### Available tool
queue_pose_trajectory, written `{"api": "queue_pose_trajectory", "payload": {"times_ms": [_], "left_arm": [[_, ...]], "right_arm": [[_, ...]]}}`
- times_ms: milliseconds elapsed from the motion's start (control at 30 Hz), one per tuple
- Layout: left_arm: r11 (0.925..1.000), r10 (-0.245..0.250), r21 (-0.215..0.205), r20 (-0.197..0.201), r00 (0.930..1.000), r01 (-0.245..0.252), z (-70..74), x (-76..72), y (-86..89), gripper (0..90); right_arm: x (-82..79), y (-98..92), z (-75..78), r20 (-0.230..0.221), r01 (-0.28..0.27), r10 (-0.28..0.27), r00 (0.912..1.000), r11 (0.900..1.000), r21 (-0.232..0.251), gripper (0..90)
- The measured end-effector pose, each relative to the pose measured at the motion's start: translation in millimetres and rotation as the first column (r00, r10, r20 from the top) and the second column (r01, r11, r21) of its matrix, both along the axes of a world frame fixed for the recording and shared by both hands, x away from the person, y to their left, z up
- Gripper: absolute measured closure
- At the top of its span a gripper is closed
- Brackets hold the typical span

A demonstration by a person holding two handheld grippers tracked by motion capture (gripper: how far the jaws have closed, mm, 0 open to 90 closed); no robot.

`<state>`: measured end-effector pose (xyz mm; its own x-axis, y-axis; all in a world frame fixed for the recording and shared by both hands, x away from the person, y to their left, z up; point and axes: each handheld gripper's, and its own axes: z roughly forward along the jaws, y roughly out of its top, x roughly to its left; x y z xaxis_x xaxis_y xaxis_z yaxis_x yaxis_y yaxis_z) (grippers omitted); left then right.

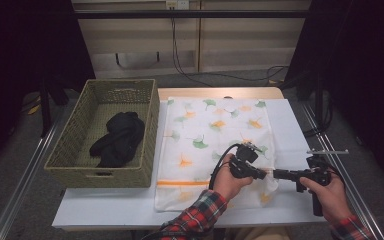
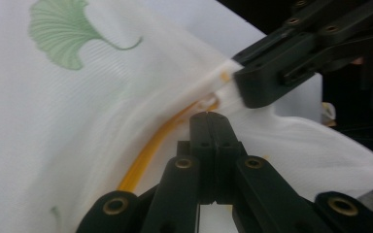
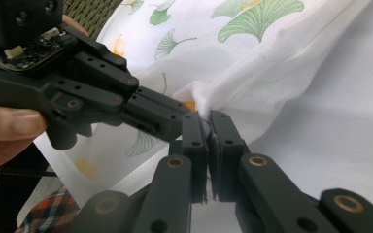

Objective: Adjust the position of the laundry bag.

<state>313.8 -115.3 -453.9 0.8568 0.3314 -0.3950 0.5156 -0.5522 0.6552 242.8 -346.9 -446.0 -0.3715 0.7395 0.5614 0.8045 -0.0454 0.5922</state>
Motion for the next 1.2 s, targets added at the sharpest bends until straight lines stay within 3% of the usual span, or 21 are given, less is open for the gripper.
{"api": "queue_pose_trajectory", "payload": {"times_ms": [200,333,433,500,667,1200], "left_arm": [[0.9980,0.061,0.020,-0.002,0.9982,-0.061,-2.5,4.5,6.3,79.4],[0.9964,0.084,-0.003,-0.015,0.9963,-0.084,0.2,6.3,6.1,74.7],[0.9979,0.064,0.013,-0.008,0.9979,-0.064,1.2,4.3,0.9,72.7],[0.9984,0.056,0.010,-0.004,0.9984,-0.056,0.2,3.0,-1.3,68.6],[0.9993,0.037,0.004,0.012,0.9992,-0.037,-4.1,1.5,-2.7,68.3],[0.9998,-0.012,0.016,0.022,0.9997,0.011,-5.7,-0.6,-4.6,89.1]], "right_arm": [[-0.1,-1.4,0.1,0.005,-0.001,0.001,1.0000,1.000,0.006,86.5],[0.0,-1.0,-0.1,-0.002,-0.002,0.002,1.0000,1.000,0.006,86.5],[0.4,-0.3,0.0,0.002,-0.004,0.004,1.0000,1.000,0.008,86.5],[0.4,-0.2,0.0,0.005,-0.005,0.005,1.0000,1.000,0.004,86.5],[0.2,-1.0,-0.5,-0.004,-0.009,0.009,0.9999,1.000,0.008,86.5],[0.7,0.1,-0.1,-0.001,0.000,0.000,1.0000,1.000,0.006,86.5]]}}
